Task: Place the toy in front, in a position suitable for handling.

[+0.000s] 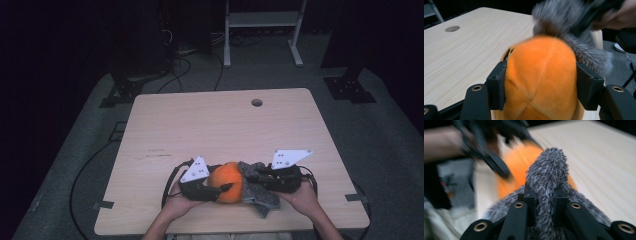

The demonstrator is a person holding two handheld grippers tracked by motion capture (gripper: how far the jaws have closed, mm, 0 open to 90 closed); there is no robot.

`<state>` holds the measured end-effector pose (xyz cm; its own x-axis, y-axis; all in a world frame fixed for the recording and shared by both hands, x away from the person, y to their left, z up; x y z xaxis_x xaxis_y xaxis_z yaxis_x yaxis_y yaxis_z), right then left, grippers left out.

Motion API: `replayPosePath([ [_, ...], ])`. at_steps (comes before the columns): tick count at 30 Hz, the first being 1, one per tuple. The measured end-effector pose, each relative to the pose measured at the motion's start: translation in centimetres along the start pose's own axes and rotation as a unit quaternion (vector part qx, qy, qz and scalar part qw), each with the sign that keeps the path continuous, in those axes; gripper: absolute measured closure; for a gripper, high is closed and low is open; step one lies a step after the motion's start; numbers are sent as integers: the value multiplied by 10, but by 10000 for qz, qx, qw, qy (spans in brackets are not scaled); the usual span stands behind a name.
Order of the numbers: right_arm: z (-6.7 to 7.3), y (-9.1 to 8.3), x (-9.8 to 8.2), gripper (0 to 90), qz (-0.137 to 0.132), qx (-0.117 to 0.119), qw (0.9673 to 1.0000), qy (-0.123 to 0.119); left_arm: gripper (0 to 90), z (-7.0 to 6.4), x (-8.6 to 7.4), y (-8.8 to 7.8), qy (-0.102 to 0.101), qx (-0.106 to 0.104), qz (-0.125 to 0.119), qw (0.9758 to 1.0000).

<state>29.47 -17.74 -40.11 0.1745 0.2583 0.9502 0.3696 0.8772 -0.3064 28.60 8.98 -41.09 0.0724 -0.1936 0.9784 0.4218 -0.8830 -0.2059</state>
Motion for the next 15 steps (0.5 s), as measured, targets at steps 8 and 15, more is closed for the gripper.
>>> replayPosePath([
  [8,12,5,12,776,-400,318,9987,67,342,-2,-2,3,-21,23,53,10000],
  [15,4,12,-6,775,-77,158,9998,132,159,7,-9,2,-386,-432,-75,9983],
])
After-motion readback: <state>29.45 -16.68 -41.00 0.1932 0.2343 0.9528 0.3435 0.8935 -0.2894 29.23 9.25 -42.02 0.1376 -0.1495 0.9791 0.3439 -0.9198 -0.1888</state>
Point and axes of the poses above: each handheld gripper's, and its own axes: y roughly forward along the jaws, x roughly out of its top, z roughly to its left, the point moved 1 cm from there along y, roughly forward along the jaws, and after that the axes turned 14 degrees about -z, right-handed, at the moved point
